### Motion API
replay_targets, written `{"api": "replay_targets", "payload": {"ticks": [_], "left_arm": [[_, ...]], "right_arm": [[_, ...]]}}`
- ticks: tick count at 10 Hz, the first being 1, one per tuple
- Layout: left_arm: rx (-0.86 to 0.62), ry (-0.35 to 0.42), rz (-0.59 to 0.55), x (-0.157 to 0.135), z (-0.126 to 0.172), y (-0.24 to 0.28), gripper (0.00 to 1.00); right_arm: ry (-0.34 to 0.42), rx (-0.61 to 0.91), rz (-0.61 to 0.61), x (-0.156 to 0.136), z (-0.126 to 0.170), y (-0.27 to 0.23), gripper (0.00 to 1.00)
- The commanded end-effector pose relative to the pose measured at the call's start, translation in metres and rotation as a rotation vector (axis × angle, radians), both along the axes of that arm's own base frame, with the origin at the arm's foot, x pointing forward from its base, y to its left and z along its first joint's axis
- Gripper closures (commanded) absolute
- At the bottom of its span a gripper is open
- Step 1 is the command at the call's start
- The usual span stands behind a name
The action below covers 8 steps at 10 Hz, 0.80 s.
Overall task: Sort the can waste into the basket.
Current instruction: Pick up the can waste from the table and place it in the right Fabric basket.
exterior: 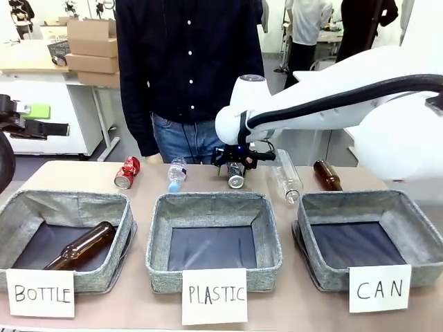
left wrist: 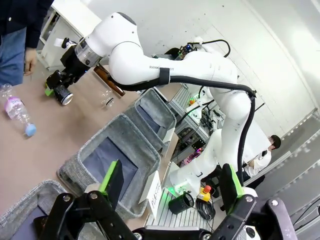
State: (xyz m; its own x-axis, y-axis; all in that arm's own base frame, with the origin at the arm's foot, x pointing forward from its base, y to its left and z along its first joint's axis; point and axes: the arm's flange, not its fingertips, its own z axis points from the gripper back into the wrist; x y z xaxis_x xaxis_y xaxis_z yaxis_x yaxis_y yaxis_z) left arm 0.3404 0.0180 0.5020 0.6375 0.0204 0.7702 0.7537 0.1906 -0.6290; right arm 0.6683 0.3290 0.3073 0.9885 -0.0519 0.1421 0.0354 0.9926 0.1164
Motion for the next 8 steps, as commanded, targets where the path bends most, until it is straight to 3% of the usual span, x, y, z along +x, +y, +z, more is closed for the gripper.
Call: {"api": "replay_targets", "payload": {"ticks": [1,2,3,4,5,6,8], "left_arm": [[-0.024,-0.027,-0.002,0.0,0.002,-0.001,0.0],[-0.024,-0.027,-0.002,0.0,0.002,-0.001,0.0],[-0.024,-0.027,-0.002,0.0,0.002,-0.001,0.0],[-0.024,-0.027,-0.002,0.0,0.002,-0.001,0.0],[-0.024,-0.027,-0.002,0.0,0.002,-0.001,0.0],[-0.024,-0.027,-0.002,0.0,0.002,-0.001,0.0],[-0.024,-0.027,-0.002,0.0,0.002,-0.001,0.0]], "right_arm": [[0.001,-0.043,-0.027,0.001,0.004,0.006,0.2],[0.0,-0.045,-0.029,0.002,0.004,0.006,0.38],[-0.003,-0.051,-0.032,0.002,0.003,0.005,0.4],[-0.005,-0.064,-0.041,0.002,0.002,0.004,0.58],[-0.005,-0.06,-0.048,0.002,0.002,0.003,0.6],[-0.014,-0.051,-0.052,0.002,0.002,0.0,0.78],[-0.009,-0.043,-0.051,0.001,0.003,-0.007,0.78]]}}
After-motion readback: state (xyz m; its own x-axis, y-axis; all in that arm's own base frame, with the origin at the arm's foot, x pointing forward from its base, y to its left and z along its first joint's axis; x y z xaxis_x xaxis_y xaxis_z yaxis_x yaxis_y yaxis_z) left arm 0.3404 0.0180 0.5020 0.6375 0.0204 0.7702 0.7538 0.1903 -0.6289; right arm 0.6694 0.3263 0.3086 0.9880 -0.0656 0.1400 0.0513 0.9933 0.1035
